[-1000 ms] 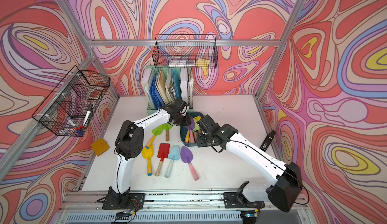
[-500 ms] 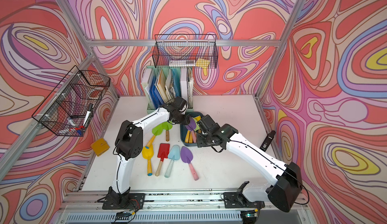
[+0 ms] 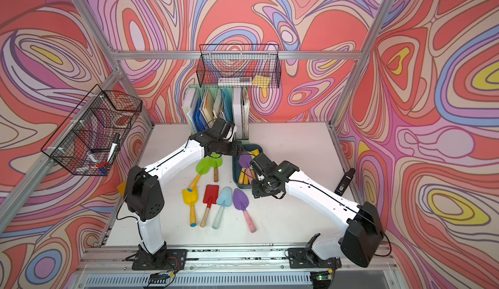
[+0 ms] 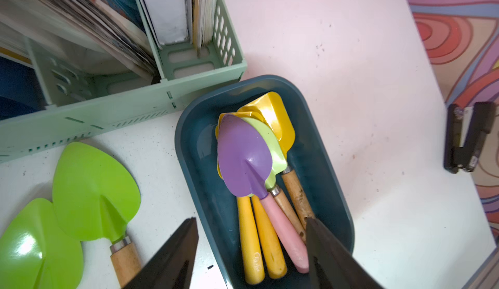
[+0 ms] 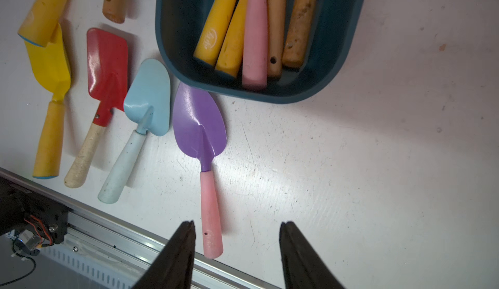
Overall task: Put the shovel into the storage box
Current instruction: Pick up the shovel from the center of the board.
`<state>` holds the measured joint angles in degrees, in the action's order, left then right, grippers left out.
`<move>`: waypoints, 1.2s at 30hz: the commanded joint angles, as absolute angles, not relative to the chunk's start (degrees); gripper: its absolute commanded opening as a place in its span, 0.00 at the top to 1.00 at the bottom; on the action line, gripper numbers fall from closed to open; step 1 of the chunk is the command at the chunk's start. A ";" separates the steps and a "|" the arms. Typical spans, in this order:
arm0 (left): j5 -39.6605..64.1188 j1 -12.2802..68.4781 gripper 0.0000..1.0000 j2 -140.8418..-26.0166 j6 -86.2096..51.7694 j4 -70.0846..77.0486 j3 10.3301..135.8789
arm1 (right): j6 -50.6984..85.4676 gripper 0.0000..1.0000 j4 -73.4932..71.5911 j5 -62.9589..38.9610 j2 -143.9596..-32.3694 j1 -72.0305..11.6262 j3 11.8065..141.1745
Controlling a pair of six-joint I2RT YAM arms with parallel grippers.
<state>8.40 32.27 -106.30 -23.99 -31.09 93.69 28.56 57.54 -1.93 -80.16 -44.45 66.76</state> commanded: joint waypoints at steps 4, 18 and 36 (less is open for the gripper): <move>11.13 32.51 0.31 -99.93 -27.81 -25.15 86.48 | 30.52 0.48 57.59 -3.81 -84.98 -52.00 65.10; 7.91 32.44 0.30 -88.84 -31.13 -22.95 75.93 | 39.72 0.45 49.57 -4.62 -89.51 -60.59 58.66; 8.46 32.45 0.30 -85.20 -32.61 -22.52 73.13 | 44.06 0.53 45.25 -1.86 -94.29 -61.26 55.04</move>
